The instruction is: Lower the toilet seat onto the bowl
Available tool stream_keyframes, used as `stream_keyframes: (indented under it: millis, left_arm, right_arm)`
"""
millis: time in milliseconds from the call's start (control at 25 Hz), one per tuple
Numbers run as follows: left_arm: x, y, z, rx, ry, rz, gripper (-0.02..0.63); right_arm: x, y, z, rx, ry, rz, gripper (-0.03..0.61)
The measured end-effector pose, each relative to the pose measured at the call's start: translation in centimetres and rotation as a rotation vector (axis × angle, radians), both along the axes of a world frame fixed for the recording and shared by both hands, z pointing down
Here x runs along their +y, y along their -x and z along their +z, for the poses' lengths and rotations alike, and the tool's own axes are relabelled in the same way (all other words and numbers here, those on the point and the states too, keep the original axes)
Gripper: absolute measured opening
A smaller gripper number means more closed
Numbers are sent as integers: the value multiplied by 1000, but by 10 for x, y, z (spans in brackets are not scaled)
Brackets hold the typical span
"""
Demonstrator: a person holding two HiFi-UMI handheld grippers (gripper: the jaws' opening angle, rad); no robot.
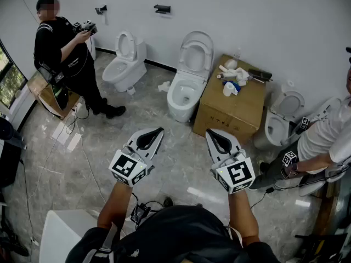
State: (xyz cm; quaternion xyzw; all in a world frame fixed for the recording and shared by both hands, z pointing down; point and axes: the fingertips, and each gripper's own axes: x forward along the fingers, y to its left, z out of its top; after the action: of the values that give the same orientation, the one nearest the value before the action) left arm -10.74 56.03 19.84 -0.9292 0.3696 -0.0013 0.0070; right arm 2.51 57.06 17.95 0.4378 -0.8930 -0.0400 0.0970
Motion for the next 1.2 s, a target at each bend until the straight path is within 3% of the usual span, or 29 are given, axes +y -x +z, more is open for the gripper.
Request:
stream_keyframes:
  millis: [680,1000,1200]
  left_arm:
    - [-38,31,12,30,-16,12,4]
    - [-74,0,23,2,9,18,3]
    - [-103,-24,26,-35,21,-7,3]
  right_arm:
    - [-38,30,10,-20,-11,27,8]
    - [-77,-3,12,-93,1,30,8]
    - [-113,-28,17,-88,9,21,8]
